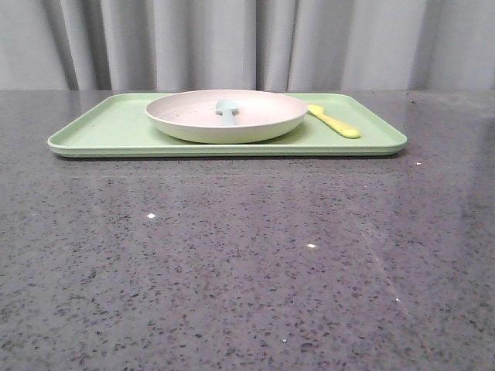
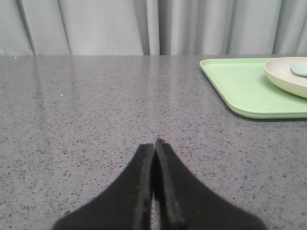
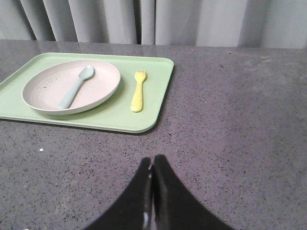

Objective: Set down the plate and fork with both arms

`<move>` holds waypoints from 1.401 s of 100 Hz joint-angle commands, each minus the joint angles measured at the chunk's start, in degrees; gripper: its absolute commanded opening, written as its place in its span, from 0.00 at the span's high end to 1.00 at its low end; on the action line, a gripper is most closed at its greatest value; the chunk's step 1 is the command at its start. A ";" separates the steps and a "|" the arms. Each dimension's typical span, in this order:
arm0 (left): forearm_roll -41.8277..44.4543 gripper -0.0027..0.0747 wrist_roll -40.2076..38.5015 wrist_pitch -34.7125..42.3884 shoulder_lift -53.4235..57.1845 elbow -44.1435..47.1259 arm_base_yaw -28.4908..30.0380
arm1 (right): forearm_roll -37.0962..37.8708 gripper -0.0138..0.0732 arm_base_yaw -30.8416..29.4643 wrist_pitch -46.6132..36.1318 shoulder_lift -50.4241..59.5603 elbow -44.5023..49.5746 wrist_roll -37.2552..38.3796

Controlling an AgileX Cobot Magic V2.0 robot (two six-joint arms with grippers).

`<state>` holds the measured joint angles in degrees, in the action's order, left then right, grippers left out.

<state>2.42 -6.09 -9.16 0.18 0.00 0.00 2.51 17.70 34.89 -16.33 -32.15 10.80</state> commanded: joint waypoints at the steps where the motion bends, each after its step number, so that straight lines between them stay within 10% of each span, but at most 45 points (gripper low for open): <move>1: -0.48 0.99 -0.01 4.68 1.79 0.73 0.08 | 0.75 0.85 -0.50 -5.47 -0.35 -0.87 -0.69; 53: -0.48 0.99 -0.01 4.68 1.79 0.73 0.08 | 0.79 0.85 -13.37 -34.89 3.05 18.21 -0.69; 140: -0.48 0.99 -0.01 4.68 1.79 0.73 0.08 | 0.79 0.85 -15.14 -35.21 18.28 33.43 -0.69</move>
